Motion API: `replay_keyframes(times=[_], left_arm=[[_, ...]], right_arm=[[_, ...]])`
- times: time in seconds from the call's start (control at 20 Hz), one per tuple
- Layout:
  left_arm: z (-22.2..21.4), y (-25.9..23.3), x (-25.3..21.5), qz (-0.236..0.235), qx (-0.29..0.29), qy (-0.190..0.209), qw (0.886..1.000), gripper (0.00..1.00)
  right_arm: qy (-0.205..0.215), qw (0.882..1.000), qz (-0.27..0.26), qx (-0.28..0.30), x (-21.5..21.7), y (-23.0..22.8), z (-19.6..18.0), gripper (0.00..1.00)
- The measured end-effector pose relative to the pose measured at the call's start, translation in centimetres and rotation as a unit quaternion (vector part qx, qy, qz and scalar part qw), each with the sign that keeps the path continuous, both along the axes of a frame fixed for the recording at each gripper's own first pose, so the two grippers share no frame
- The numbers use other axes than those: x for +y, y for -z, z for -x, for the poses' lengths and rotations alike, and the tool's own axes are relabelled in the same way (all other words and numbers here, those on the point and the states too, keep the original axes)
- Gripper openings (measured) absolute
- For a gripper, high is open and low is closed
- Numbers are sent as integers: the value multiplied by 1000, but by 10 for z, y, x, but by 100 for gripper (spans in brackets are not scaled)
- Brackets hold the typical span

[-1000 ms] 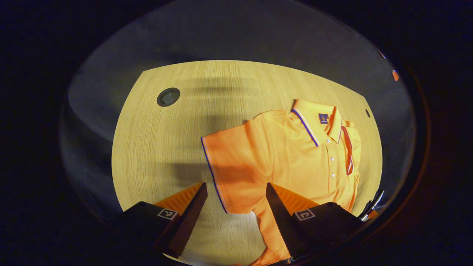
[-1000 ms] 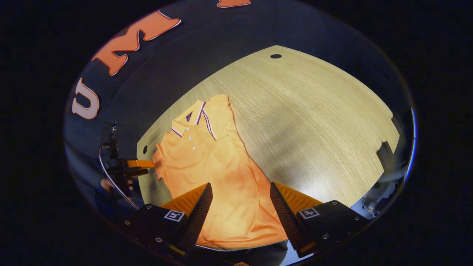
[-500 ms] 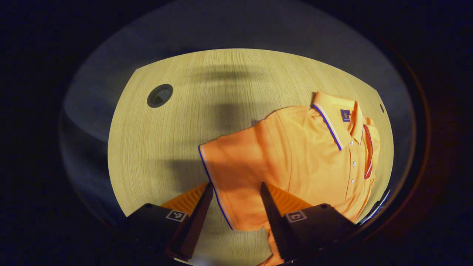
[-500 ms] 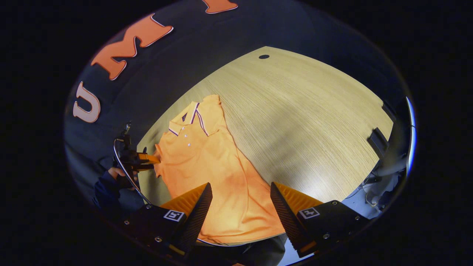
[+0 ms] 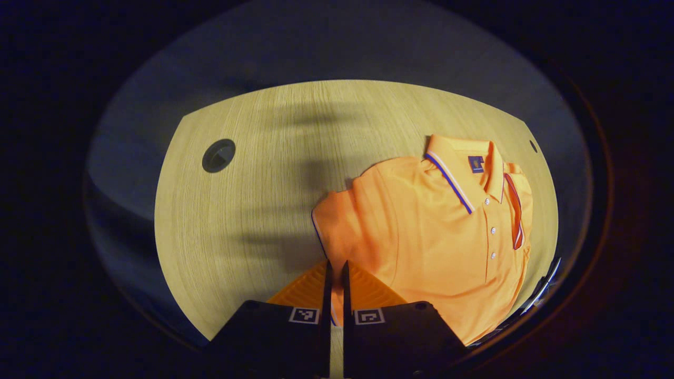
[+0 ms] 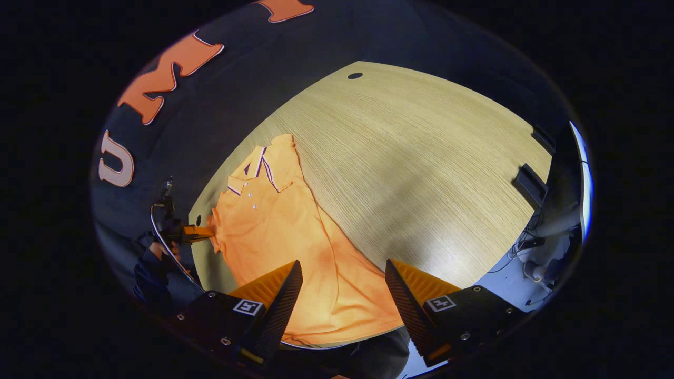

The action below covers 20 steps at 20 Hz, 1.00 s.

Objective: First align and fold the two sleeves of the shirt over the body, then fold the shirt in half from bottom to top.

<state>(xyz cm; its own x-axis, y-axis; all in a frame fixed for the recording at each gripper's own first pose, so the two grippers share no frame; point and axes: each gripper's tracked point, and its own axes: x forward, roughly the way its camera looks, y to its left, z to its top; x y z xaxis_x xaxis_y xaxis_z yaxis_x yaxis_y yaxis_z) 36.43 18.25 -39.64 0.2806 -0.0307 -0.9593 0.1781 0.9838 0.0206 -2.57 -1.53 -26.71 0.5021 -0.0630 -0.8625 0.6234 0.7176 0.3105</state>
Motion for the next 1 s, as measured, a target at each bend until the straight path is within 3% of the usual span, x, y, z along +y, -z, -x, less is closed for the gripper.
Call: replay_keyframes(times=[0.4,0.65,0.7,0.85,0.95,1.0], left_arm=[[-14,-31,-64,-1,-34,71,997,10],[-10,-32,-125,54,-31,101,993,10],[-10,-32,-139,79,-34,108,990,21],[-2,-42,-162,131,-38,122,983,40],[0,-46,-163,132,-53,132,981,69],[1,-50,-161,131,-63,136,980,91]], right_arm=[[0,1000,0,-8,-1,-6,-7,96],[18,1000,4,-14,-5,-11,0,97],[21,1000,2,-14,-5,-11,2,97],[28,999,1,-16,-5,-12,7,96],[29,999,1,-21,-4,-13,6,96],[29,999,4,-23,-3,-13,5,97]])
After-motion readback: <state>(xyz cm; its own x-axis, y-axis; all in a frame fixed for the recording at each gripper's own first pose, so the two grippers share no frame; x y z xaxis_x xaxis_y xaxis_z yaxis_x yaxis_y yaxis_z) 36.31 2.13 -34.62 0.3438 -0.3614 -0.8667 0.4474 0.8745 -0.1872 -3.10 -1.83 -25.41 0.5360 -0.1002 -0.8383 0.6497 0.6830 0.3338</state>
